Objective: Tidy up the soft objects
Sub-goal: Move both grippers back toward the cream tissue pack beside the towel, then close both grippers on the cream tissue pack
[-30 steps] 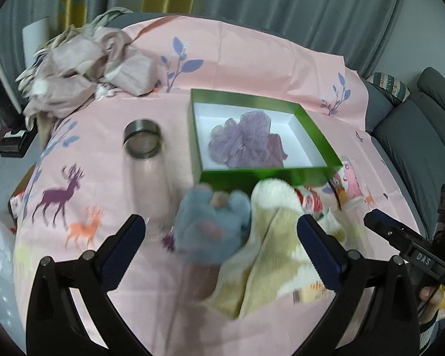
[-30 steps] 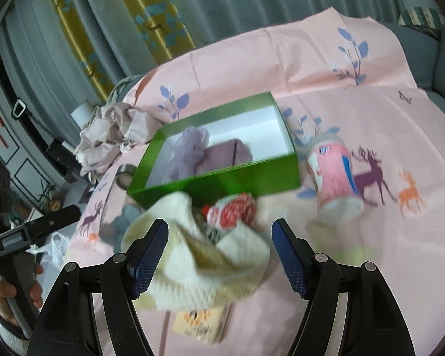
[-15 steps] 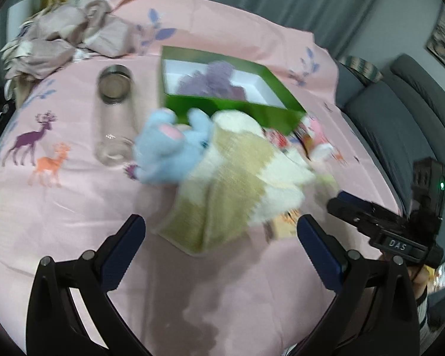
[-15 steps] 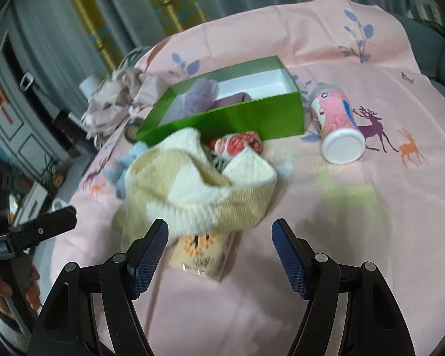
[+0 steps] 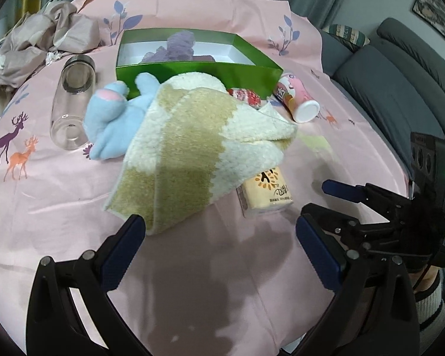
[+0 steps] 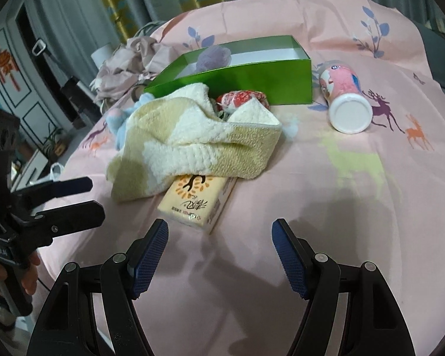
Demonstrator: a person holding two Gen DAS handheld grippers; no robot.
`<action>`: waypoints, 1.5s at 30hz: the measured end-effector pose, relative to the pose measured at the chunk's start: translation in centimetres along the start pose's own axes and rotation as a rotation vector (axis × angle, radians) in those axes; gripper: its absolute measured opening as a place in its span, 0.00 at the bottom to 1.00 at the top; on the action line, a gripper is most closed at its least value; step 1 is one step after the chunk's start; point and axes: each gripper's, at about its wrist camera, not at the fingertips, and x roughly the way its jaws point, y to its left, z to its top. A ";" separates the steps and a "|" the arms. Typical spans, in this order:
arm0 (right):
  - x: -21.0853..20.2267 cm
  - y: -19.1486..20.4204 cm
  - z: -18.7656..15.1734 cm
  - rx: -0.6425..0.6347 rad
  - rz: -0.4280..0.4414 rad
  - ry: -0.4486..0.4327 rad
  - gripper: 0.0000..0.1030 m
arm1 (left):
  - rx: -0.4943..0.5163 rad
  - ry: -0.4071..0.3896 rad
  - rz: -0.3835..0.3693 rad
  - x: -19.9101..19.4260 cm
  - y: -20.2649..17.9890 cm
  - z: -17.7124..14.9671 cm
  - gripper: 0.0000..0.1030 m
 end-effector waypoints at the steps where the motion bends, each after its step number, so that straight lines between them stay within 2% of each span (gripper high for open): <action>1: 0.1 0.1 -0.1 -0.008 -0.004 0.002 0.71 | 0.005 0.003 0.000 0.2 -0.2 -0.1 0.98; 7: 0.5 0.0 -0.4 -0.029 -0.006 0.012 0.71 | 0.033 0.031 -0.007 1.3 -1.3 -0.4 0.93; 15: 1.0 -0.8 -1.1 -0.033 0.018 0.022 0.71 | 0.023 0.065 -0.046 2.6 -1.7 -0.2 0.81; 28: 1.6 -0.7 -0.8 -0.049 0.048 0.011 0.71 | 0.000 0.094 -0.085 4.0 -2.1 0.0 0.74; 32: 1.7 -0.5 -0.8 -0.076 0.032 0.006 0.71 | 0.001 0.101 -0.103 4.3 -2.2 0.1 0.62; 35: 1.8 -0.5 -0.8 -0.099 0.022 0.004 0.69 | -0.002 0.108 -0.111 4.6 -2.1 0.1 0.61; 39: 2.0 -0.3 -0.8 -0.133 0.013 0.006 0.67 | -0.041 0.119 -0.157 4.9 -1.5 0.5 0.61; 45: 2.4 0.2 -0.6 -0.179 0.035 0.009 0.63 | -0.075 0.126 -0.194 5.3 -1.0 1.0 0.59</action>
